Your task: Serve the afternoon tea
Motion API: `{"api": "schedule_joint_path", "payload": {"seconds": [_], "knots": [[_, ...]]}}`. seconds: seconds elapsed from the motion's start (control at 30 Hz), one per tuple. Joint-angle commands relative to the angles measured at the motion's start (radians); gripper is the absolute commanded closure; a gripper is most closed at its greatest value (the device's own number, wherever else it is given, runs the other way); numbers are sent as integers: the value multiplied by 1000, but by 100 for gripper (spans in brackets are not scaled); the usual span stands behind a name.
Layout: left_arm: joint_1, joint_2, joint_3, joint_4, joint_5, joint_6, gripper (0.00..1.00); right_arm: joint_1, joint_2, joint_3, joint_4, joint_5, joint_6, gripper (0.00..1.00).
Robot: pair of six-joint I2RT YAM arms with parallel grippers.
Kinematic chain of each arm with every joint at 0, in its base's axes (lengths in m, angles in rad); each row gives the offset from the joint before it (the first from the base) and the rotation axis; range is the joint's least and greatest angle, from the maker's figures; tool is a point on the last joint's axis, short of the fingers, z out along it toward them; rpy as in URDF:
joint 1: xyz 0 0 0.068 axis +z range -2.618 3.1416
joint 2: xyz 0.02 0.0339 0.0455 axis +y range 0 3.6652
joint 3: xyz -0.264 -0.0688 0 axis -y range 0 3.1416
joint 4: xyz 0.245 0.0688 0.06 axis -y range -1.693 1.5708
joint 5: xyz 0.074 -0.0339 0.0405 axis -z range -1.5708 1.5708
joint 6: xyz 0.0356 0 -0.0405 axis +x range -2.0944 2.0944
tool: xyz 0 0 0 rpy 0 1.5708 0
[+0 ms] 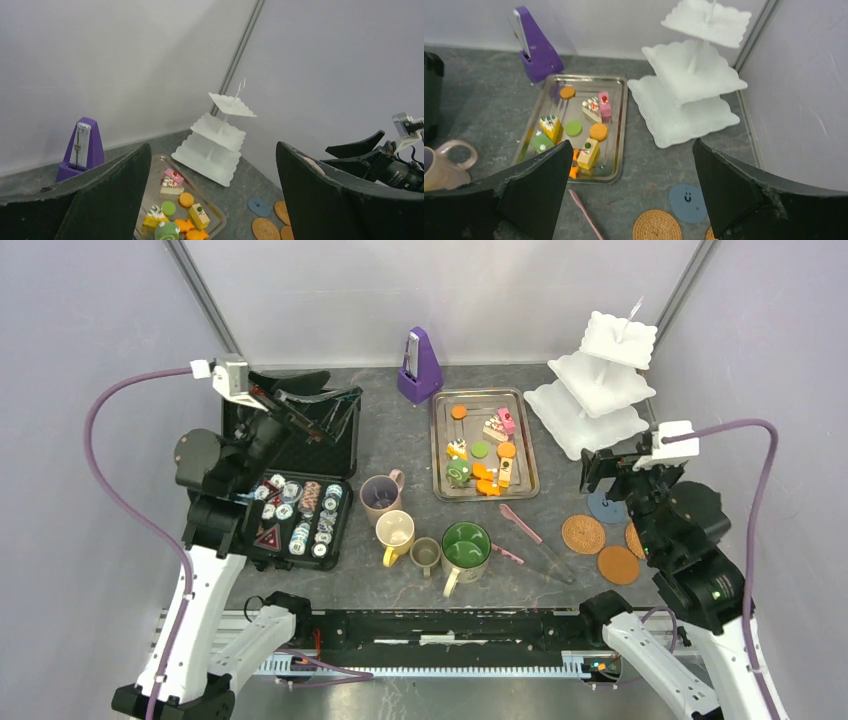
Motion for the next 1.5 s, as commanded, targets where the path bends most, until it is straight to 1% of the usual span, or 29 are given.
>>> {"api": "schedule_joint_path", "payload": {"seconds": [0.0, 0.13, 0.27, 0.3, 0.4, 0.5, 0.57, 0.63, 0.77, 0.97, 1.0, 1.17, 1.33, 1.4, 1.47], "knots": [[-23, 42, -40, 43, -15, 75, 0, -5, 52, -24, -68, 74, 41, 2], [-31, 77, -73, 44, -4, 80, 0, -5, 124, -73, -121, 32, -3, 2], [-41, 80, -112, 43, 4, 91, 0, -5, 255, -134, -198, -107, -44, 2], [-45, 76, -118, 38, -3, 99, 0, -5, 295, -148, -211, -153, -82, 2], [-59, 72, -125, 23, -22, 119, 0, -3, 400, -213, -225, -222, -95, 2], [-76, 60, -143, 23, -36, 125, 0, 12, 474, -246, -210, -248, -76, 2], [-87, 54, -150, 23, -39, 132, 0, 22, 502, -253, -201, -230, -54, 2], [-93, 52, -153, 29, -37, 132, 0, 33, 525, -282, -181, -248, -28, 2], [-98, 48, -156, 30, -44, 132, 0, 82, 578, -347, -113, -246, 9, 2], [-112, 32, -161, 31, -53, 138, 0, 87, 653, -385, 1, -236, 39, 1], [-114, 30, -162, 29, -59, 140, 0, 87, 662, -395, 18, -234, 48, 6], [-126, 21, -164, 29, -64, 142, 0, 86, 695, -446, 76, -249, 76, 27], [-133, 16, -165, 29, -67, 143, 0, 87, 701, -480, 101, -250, 89, 46], [-134, 14, -166, 29, -69, 143, 0, 87, 698, -480, 100, -246, 91, 56], [-136, 13, -166, 29, -72, 143, 0, 88, 693, -481, 100, -241, 94, 63]]}}
